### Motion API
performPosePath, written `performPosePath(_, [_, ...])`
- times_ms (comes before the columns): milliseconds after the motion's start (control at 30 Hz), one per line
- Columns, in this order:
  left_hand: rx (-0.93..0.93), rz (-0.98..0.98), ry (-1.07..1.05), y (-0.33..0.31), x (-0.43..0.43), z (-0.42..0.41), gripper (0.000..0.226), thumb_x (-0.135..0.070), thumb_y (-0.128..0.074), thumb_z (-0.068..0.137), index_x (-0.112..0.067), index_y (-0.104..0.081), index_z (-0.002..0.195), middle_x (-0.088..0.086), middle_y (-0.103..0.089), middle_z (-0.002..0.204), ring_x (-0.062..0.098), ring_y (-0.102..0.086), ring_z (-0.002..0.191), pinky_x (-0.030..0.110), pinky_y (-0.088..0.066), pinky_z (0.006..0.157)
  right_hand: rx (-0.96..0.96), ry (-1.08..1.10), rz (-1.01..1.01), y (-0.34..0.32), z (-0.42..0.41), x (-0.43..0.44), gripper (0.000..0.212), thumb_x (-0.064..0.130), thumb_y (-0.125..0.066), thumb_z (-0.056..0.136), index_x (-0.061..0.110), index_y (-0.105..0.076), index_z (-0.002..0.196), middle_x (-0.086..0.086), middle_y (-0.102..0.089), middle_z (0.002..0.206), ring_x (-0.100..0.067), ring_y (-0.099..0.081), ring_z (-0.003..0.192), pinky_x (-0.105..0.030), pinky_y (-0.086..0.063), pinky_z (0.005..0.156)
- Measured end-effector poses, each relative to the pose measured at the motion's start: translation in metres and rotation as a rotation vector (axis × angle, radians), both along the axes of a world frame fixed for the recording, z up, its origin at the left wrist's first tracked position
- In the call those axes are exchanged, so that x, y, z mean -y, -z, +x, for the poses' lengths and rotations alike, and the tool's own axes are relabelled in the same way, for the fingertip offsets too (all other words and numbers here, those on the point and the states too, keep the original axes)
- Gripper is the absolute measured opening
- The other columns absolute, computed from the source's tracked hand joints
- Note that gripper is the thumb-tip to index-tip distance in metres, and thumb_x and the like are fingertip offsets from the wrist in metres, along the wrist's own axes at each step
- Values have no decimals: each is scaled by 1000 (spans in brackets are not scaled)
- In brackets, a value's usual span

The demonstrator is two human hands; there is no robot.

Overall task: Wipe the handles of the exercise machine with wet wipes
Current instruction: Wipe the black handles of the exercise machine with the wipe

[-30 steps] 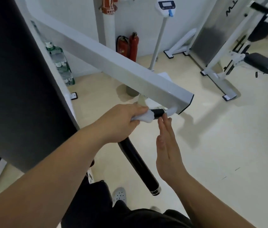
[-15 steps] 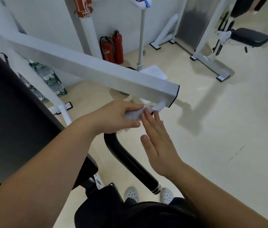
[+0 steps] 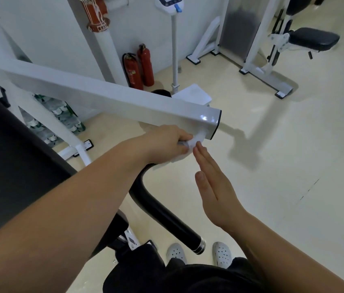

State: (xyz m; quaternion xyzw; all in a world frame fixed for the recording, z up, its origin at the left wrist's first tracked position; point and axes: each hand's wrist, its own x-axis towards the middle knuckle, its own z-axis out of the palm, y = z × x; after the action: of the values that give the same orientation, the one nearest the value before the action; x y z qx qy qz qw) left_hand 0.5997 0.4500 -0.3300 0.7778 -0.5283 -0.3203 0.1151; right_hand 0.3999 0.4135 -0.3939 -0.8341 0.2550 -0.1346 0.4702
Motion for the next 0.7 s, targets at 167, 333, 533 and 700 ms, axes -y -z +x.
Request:
performPosePath(167, [-60, -31, -43, -4, -35, 2, 45, -25, -55, 99, -42, -54, 140, -14, -59, 135, 7, -52, 124, 25, -40, 103, -5, -59, -22, 2, -2, -2, 64, 56, -17, 99, 31, -16, 158, 23, -7, 165, 8, -2, 150, -10, -6, 117])
performPosePath(333, [-361, -132, -295, 2, -79, 7, 50, -8, -59, 97, -38, -57, 138, -18, -55, 141, -1, -50, 129, 27, -37, 115, 15, -104, -13, 6, 0, -6, 66, 60, -16, 99, 29, -16, 158, 22, -6, 165, 5, -3, 151, -19, -9, 121])
performPosePath(533, [-326, -108, -308, 2, -69, 6, 48, -10, -60, 97, -34, -57, 139, -17, -57, 139, 1, -52, 128, 25, -39, 111, 35, -95, 13, 7, -2, -4, 65, 58, -19, 100, 28, -18, 158, 22, -8, 165, 5, -4, 151, -19, -10, 121])
performPosePath(700, [-178, -31, -144, -8, -28, 0, 45, -18, -61, 94, -36, -61, 135, -8, -66, 130, 11, -59, 118, 29, -45, 105, 24, -54, 29, 7, -6, -3, 65, 58, -18, 99, 30, -18, 158, 22, -10, 165, 8, -4, 150, -8, -7, 117])
